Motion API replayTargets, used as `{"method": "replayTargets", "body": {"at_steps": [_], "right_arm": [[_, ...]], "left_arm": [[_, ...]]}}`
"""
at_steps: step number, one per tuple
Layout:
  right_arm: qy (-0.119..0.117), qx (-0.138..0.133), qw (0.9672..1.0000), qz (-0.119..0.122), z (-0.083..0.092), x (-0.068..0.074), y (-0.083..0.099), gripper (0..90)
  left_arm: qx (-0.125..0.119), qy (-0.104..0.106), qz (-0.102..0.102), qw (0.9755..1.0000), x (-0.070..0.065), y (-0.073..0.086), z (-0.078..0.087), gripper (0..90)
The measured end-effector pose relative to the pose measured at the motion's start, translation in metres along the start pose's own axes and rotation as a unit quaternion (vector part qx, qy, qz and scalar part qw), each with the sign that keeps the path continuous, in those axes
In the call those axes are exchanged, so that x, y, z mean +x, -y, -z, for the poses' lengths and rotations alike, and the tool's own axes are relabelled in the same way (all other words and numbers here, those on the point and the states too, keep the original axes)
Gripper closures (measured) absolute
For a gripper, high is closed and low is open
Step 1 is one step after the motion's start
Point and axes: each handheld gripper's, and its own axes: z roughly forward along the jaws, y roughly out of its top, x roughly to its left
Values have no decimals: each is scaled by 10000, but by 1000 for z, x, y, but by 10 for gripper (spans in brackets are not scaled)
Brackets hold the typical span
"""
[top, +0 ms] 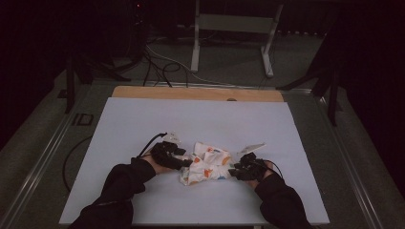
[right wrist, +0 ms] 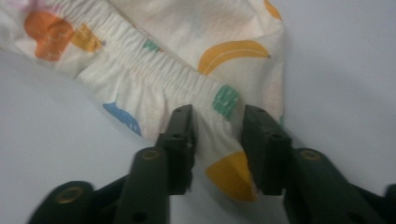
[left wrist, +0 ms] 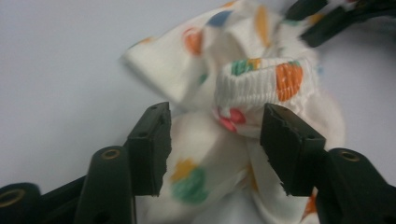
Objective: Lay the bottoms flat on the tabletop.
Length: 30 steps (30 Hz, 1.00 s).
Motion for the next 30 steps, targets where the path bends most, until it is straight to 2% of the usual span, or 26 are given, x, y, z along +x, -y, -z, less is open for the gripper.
{"method": "replayTargets", "body": {"at_steps": [2, 4, 5, 8, 13, 15, 18, 21, 22, 24, 25, 27, 30], "right_arm": [[-1, 38, 10000, 47, 0, 2, -1, 722], [34, 27, 9999, 145, 0, 3, 0, 749], [33, 9, 9999, 112, 0, 3, 0, 784], [56, 36, 9998, 175, 0, 3, -1, 841], [106, 23, 9997, 214, 1, 3, -2, 864], [125, -28, 9997, 220, 2, 2, -3, 868], [143, -71, 9996, 217, 4, 1, -4, 871], [158, -105, 9996, 193, 6, 0, -4, 871], [176, -118, 9996, 205, 6, -1, -4, 871], [186, -117, 9996, 180, 6, -1, -4, 870], [176, -114, 9997, 161, 6, -2, -3, 871], [168, -102, 9997, 176, 5, -2, -3, 870], [168, -112, 9997, 165, 5, -2, -4, 870]], "left_arm": [[6, 94, -99, 9999, -3, -3, -3, 464], [40, 211, -176, 9996, -6, -4, -7, 510], [84, 269, -213, 9994, -8, -5, -9, 516], [201, 321, -320, 9988, -12, -7, -17, 566], [299, 400, -452, 9977, -17, -8, -22, 766], [265, 411, -386, 9981, -17, -8, -22, 864], [241, 361, -453, 9980, -16, -8, -21, 900], [181, 309, -480, 9982, -15, -9, -20, 895], [145, 265, -468, 9984, -15, -9, -20, 818], [97, 161, -470, 9987, -14, -10, -20, 582], [115, 174, -465, 9987, -13, -10, -20, 546], [60, 237, -444, 9987, -13, -12, -23, 500], [27, 355, -486, 9982, -15, -14, -26, 499]]}}
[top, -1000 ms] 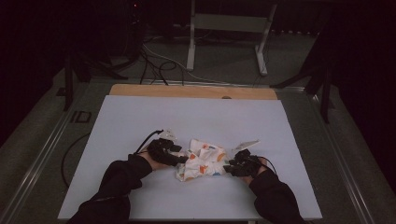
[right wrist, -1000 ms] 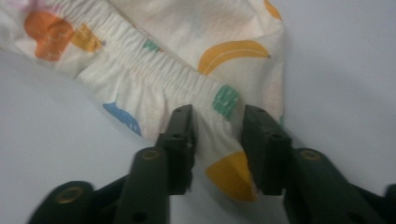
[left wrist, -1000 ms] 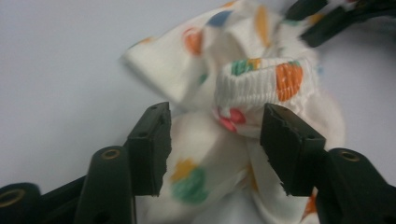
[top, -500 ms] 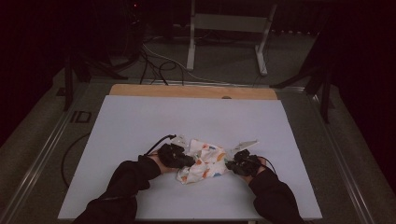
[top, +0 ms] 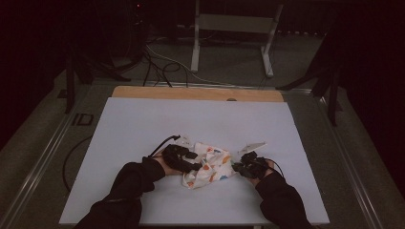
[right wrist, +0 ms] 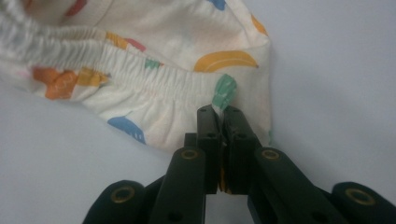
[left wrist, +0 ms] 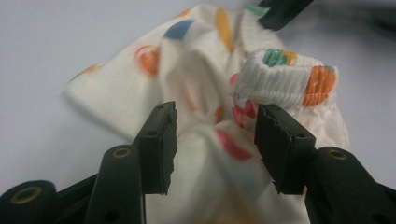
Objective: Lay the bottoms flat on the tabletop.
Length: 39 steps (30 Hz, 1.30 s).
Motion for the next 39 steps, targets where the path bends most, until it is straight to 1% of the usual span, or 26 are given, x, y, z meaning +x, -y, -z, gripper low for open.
{"method": "replayTargets", "body": {"at_steps": [1, 3, 5, 7, 8, 9, 12, 13, 15, 16, 18, 19, 24, 25, 26, 27, 28, 29, 30, 31, 32, 34, 35, 36, 37, 39], "right_arm": [[-5, -3, 10000, -16, 0, 0, 0, 870], [-9, -6, 10000, -23, 1, 0, 0, 870], [-5, -2, 10000, -32, 0, -1, 0, 871], [-1, 12, 10000, -48, 0, -1, 0, 871], [9, 10, 10000, -39, 0, -1, 0, 871], [4, 3, 10000, -49, 0, -1, 0, 871], [10, -18, 10000, -55, 0, -2, 0, 871], [-2, -4, 10000, -64, 0, -2, 0, 871], [2, -9, 10000, -65, 0, -2, 1, 871], [-12, 1, 10000, -58, 0, -2, 1, 871], [-14, 20, 10000, -68, 0, -2, 1, 871], [-8, 9, 10000, -65, 0, -2, 1, 871], [4, 3, 10000, -44, 1, -2, 1, 871], [1, 5, 10000, -48, 1, -2, 1, 871], [-3, 13, 10000, -51, 1, -3, 1, 870], [-7, 22, 10000, -93, 1, -2, 1, 871], [-10, 29, 9999, -102, 0, -2, 1, 871], [4, 26, 10000, -79, 0, -2, 1, 871], [-1, 26, 10000, -76, 0, -2, 0, 871], [2, 37, 10000, -55, 0, -2, 0, 871], [-8, 34, 10000, -92, 0, -1, 0, 871], [-3, 34, 10000, -91, 0, -2, 0, 871], [-10, 28, 10000, -88, 0, -2, 0, 871], [-24, 35, 9999, -119, 1, -2, 0, 871], [-13, 34, 9999, -106, 0, -2, 1, 871], [-20, 39, 9999, -105, 0, -2, 1, 871]], "left_arm": [[41, 181, -110, 9998, -5, -4, -5, 499], [110, 313, -211, 9992, -9, -7, -11, 489], [193, 359, -349, 9986, -14, -9, -17, 489], [241, 502, -453, 9974, -20, -12, -23, 489], [284, 548, -522, 9967, -22, -13, -26, 489], [390, 595, -620, 9955, -25, -14, -30, 490], [699, 584, -890, 9919, -34, -13, -44, 491], [677, 485, -998, 9915, -37, -13, -46, 492], [658, 556, -961, 9916, -37, -13, -46, 494], [659, 498, -1006, 9915, -38, -13, -45, 513], [610, 585, -1048, 9909, -39, -13, -42, 516], [596, 531, -1090, 9908, -40, -13, -40, 516], [233, 522, -1035, 9930, -45, -19, -18, 482], [161, 604, -1069, 9923, -48, -20, -13, 464], [119, 740, -1163, 9904, -52, -21, -8, 459], [124, 788, -1235, 9891, -57, -21, -5, 457], [145, 907, -1333, 9868, -62, -22, -4, 457], [164, 1029, -1454, 9839, -68, -23, -3, 448], [196, 1099, -1530, 9819, -74, -23, -4, 439], [275, 1199, -1618, 9791, -79, -23, -7, 439], [291, 1237, -1708, 9771, -84, -23, -10, 439], [395, 1270, -1777, 9751, -91, -23, -19, 439], [406, 1232, -1828, 9746, -93, -23, -23, 439], [444, 1200, -1827, 9748, -93, -23, -28, 439], [511, 1209, -1836, 9742, -93, -23, -33, 444], [604, 1091, -1867, 9745, -92, -22, -42, 483]]}}
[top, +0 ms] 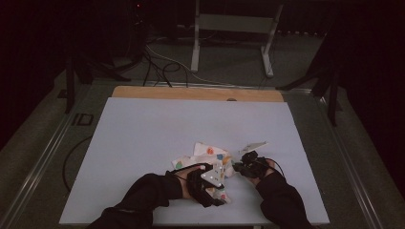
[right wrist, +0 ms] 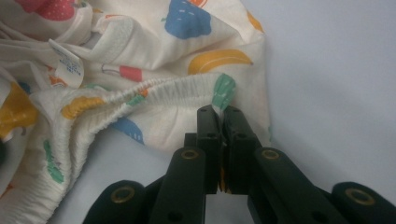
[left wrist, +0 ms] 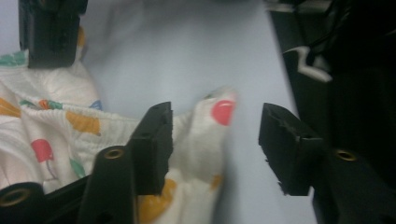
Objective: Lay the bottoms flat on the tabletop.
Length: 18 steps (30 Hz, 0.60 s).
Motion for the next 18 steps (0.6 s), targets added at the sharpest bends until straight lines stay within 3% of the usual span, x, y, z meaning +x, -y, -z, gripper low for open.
{"method": "replayTargets", "body": {"at_steps": [2, 4, 6, 9, 13, 18], "right_arm": [[-16, -12, 10000, 3, 0, 0, 0, 870], [-17, -25, 10000, -7, 1, -1, 0, 871], [-16, -67, 10000, -4, 2, -1, 0, 871], [-23, -130, 9999, -21, 4, -3, 0, 871], [9, -299, 9995, -27, 11, -6, -3, 871], [74, -515, 9986, -41, 22, -11, -10, 871]], "left_arm": [[75, -96, 44, 9999, 5, 2, -5, 614], [23, -163, 326, 9993, 12, 5, -3, 816], [-175, -272, 526, 9981, 18, 7, 5, 873], [-486, -450, 826, 9944, 26, 12, 21, 881], [-886, -753, 1135, 9867, 35, 19, 45, 881], [-1319, -1129, 1465, 9739, 46, 31, 73, 881]]}}
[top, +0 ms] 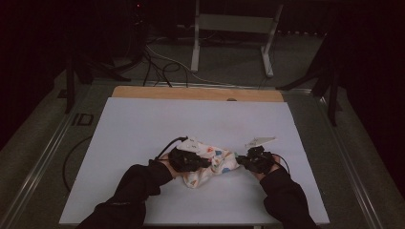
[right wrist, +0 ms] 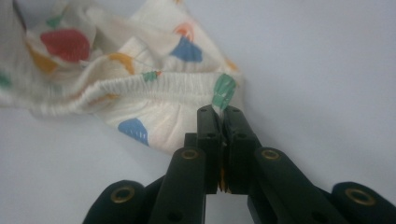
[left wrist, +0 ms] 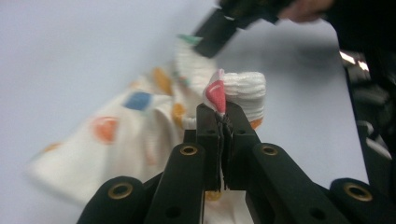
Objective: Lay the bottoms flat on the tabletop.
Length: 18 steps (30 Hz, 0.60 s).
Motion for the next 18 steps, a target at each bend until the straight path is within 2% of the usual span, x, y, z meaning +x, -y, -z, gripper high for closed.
{"method": "replayTargets", "body": {"at_steps": [3, 5, 6, 11, 13, 14, 15, 16, 17, 18], "right_arm": [[36, -117, 9999, -1, 5, -3, -5, 871], [31, -222, 9997, -35, 8, -5, -8, 871], [32, -269, 9996, -60, 9, -6, -9, 871], [-35, -578, 9983, -117, 20, -13, -21, 872], [-133, -746, 9970, -149, 26, -15, -29, 873], [-173, -831, 9962, -177, 30, -15, -34, 873], [-173, -831, 9962, -177, 30, -15, -34, 873], [-198, -950, 9951, -169, 34, -16, -39, 874], [-242, -1121, 9933, -169, 39, -16, -49, 874], [-283, -1195, 9923, -185, 41, -16, -53, 874]], "left_arm": [[-160, -236, 189, 9994, 12, 1, 15, 880], [-288, -435, 288, 9982, 18, 2, 25, 880], [-332, -469, 355, 9977, 21, 2, 30, 879], [-563, -853, 405, 9939, 28, -1, 53, 879], [-711, -743, 528, 9933, 32, -4, 62, 879], [-800, -789, 522, 9923, 33, -5, 65, 879], [-800, -789, 522, 9923, 33, -5, 65, 878], [-918, -901, 549, 9902, 36, -7, 70, 878], [-914, -1049, 550, 9887, 38, -8, 72, 878], [-840, -1334, 566, 9859, 43, -10, 73, 878]]}}
